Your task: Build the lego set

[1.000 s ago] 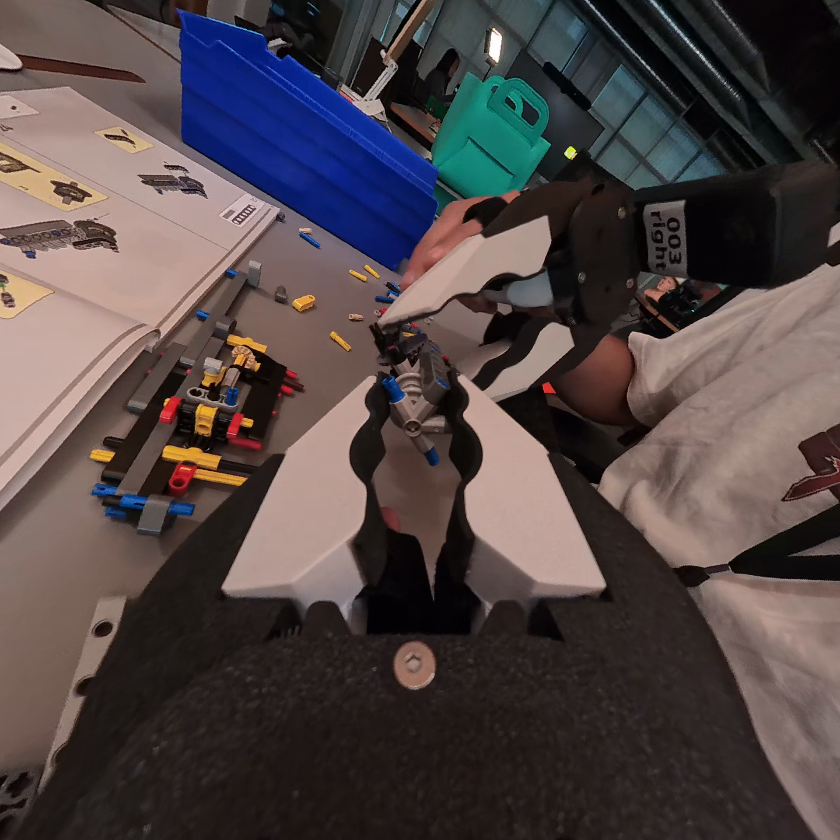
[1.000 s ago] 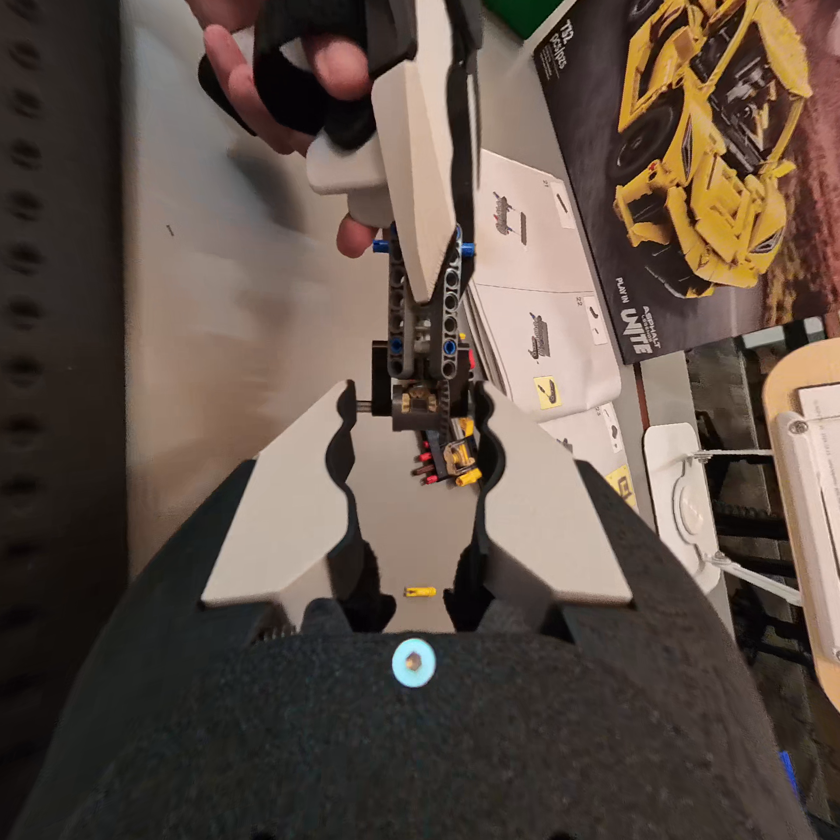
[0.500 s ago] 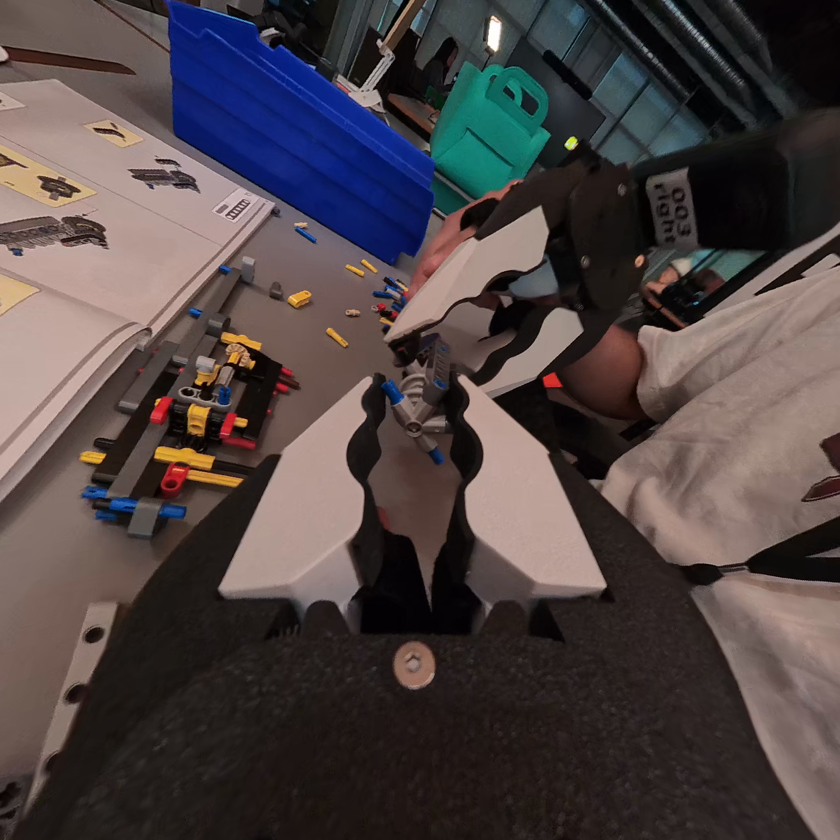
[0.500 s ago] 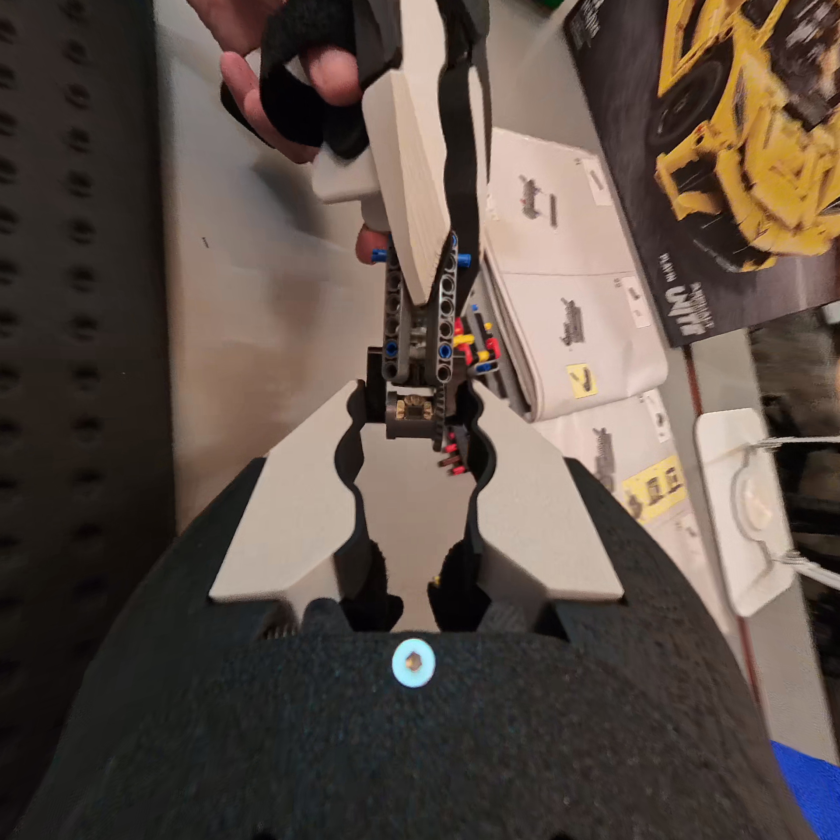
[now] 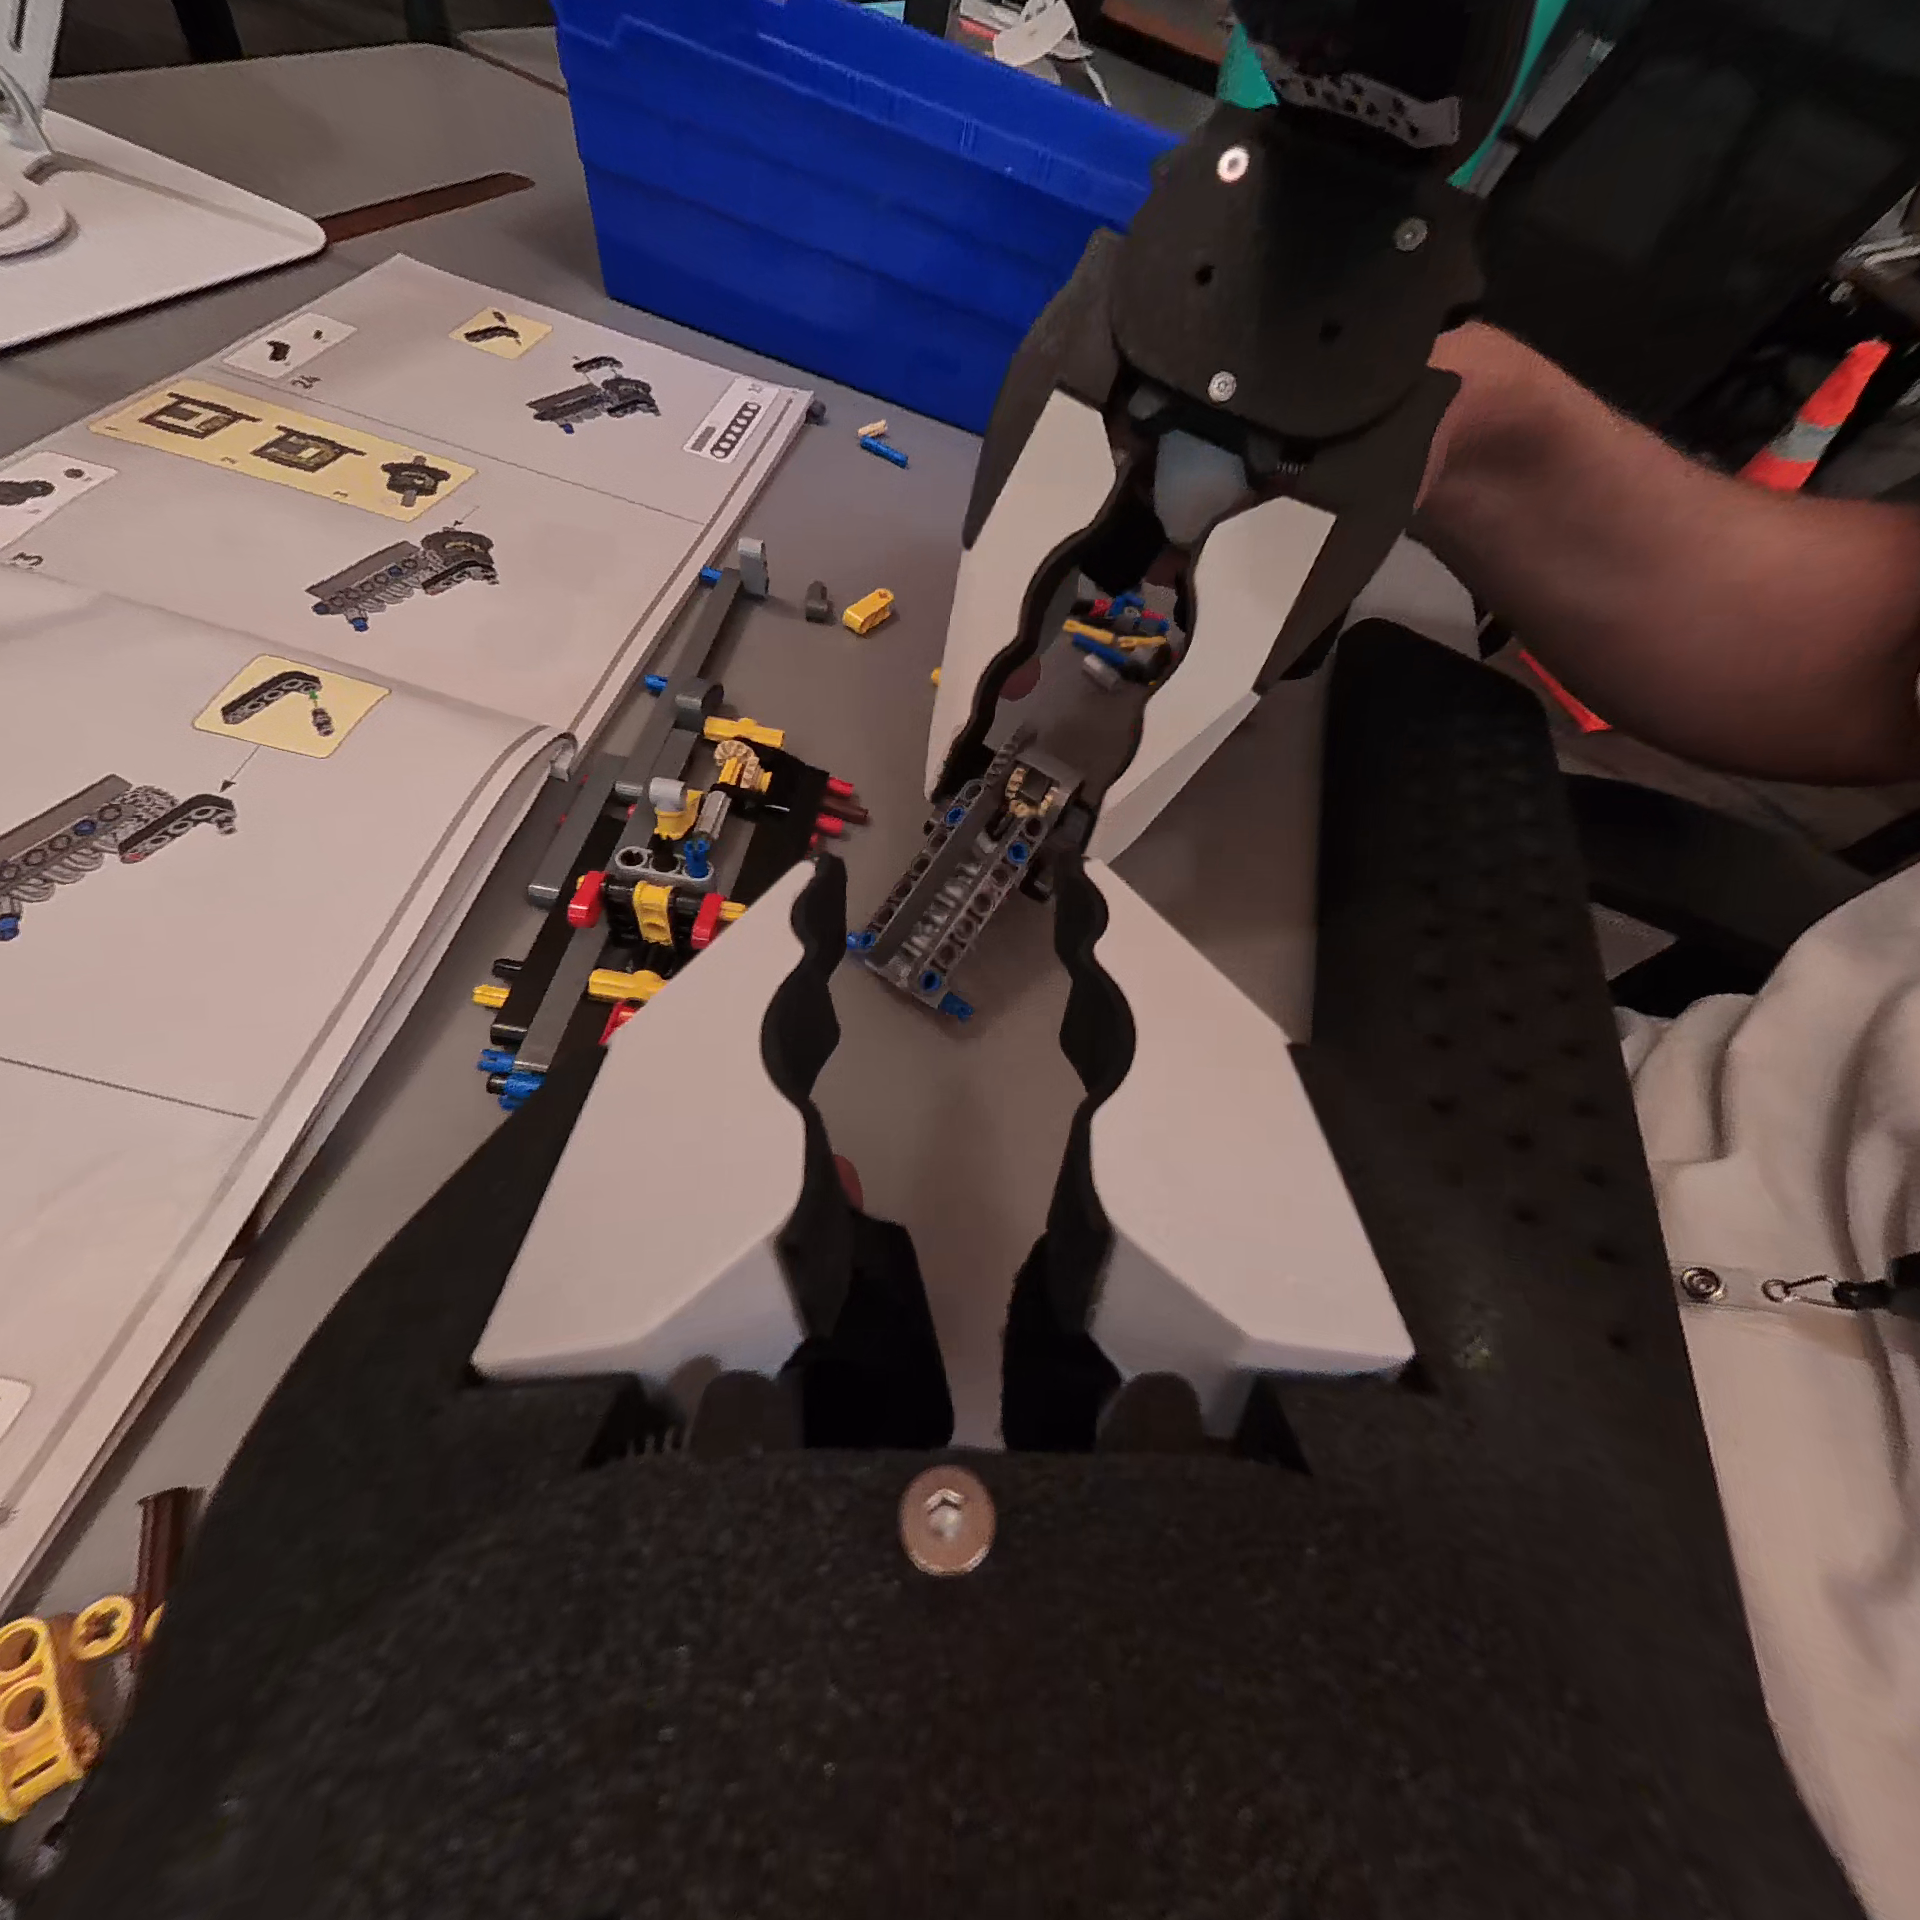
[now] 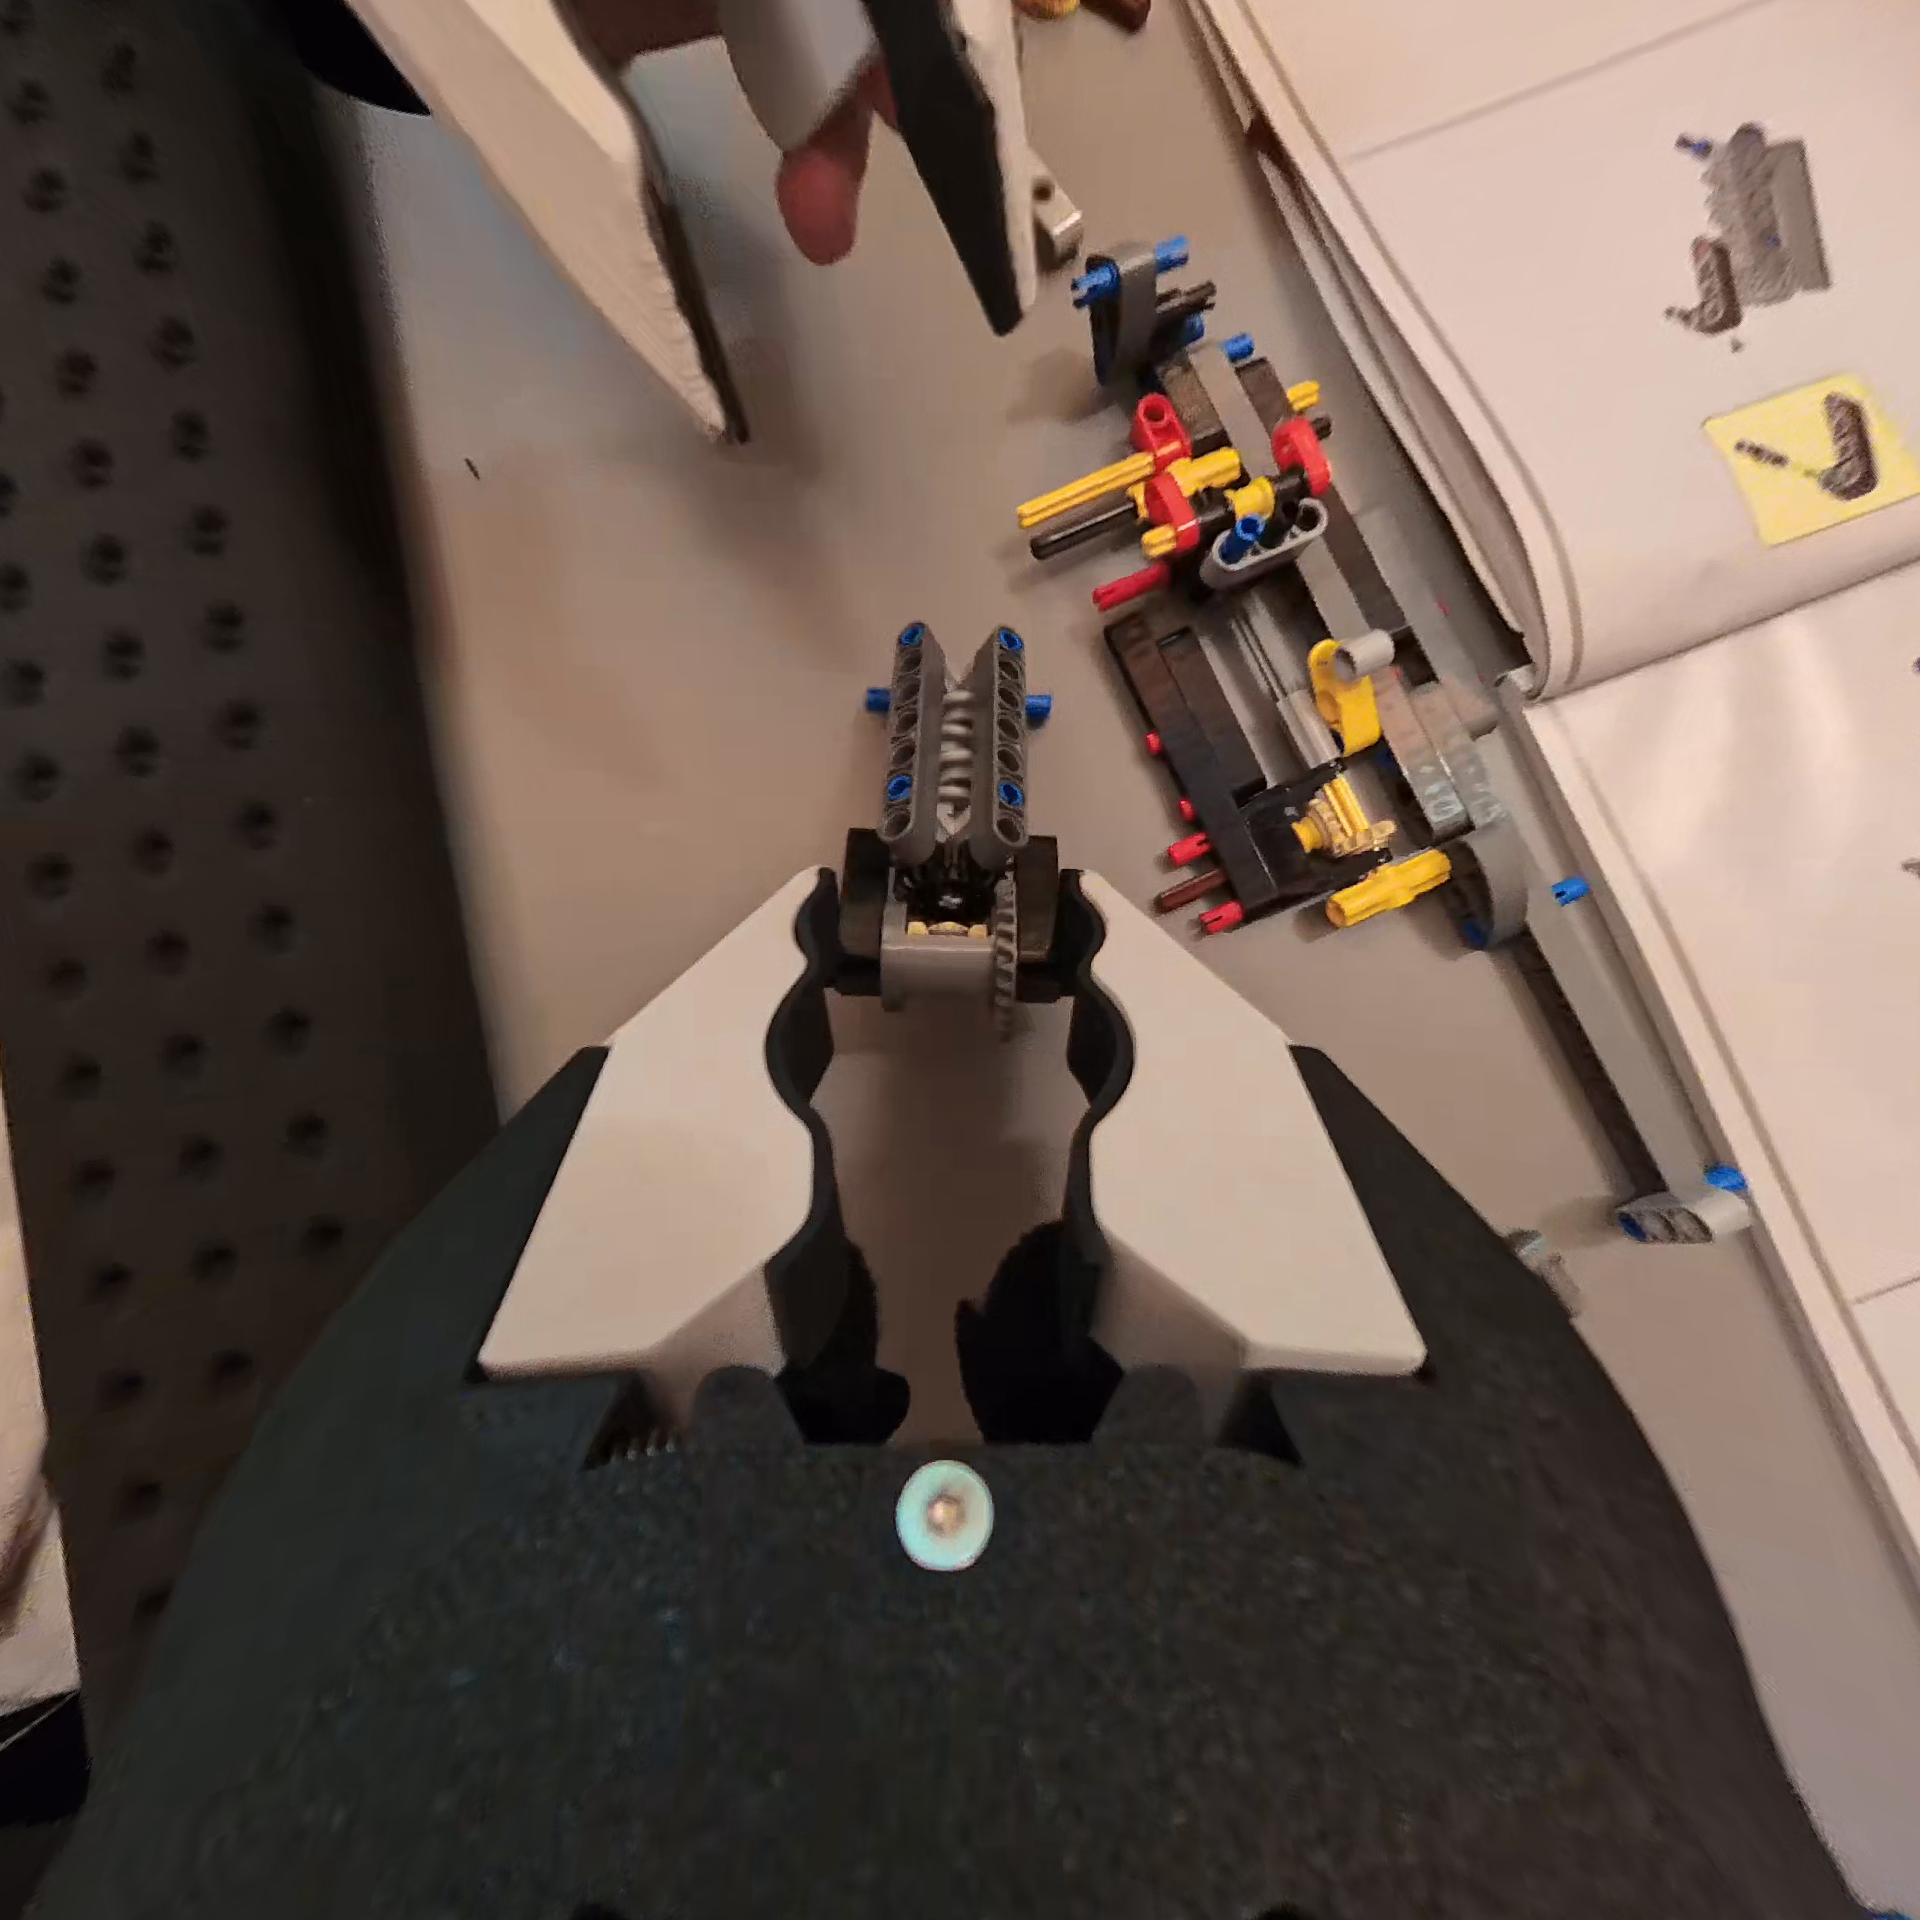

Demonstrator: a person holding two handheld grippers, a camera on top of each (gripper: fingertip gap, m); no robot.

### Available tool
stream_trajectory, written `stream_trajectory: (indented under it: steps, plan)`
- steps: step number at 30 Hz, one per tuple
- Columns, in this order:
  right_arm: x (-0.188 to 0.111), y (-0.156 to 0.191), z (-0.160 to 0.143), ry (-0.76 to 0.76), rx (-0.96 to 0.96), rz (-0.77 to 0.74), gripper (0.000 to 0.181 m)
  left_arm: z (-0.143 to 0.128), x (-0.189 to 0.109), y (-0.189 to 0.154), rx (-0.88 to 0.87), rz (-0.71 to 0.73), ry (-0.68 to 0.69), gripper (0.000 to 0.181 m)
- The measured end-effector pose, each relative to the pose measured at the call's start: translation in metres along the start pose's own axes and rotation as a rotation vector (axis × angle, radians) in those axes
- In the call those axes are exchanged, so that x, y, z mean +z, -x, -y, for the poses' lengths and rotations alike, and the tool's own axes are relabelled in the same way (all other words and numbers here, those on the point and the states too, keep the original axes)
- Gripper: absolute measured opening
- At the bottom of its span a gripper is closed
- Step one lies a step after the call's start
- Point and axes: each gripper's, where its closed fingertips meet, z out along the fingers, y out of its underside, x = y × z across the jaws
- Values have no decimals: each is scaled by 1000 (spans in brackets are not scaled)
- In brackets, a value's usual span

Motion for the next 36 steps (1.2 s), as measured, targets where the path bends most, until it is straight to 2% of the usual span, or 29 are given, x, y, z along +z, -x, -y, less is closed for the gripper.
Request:
stream_trajectory:
  steps: [6,9,12,15,17,20,23,25,29,31,33,36]
  plan:
    - [14,0,-10,31,35,26,42,-7,3,4,22,38,37,38]
    - [11,0,-8,-33,67,36,43,-9,5,6,9,66,47,39]
    - [-9,-10,-2,-165,111,-37,54,-10,8,12,-83,76,66,42]
    - [-54,-52,-5,-376,252,-345,51,-2,4,29,-202,113,47,44]
    - [-93,-84,-28,-481,425,-633,38,19,1,37,-288,119,-7,44]
    - [-130,-96,-65,-602,593,-864,27,55,14,50,-239,169,15,48]
    - [-141,-104,-83,-577,633,-936,29,78,57,67,-57,253,173,49]
    - [-148,-105,-83,-624,628,-939,28,82,101,78,14,263,318,56]
    - [-157,-103,-85,-712,662,-902,25,82,194,108,204,323,532,55]
    - [-165,-103,-87,-758,661,-902,22,81,237,107,267,281,579,58]
    - [-167,-105,-91,-766,673,-890,22,81,269,97,254,208,588,60]
    - [-170,-107,-96,-790,692,-867,22,75,291,91,251,162,623,57]
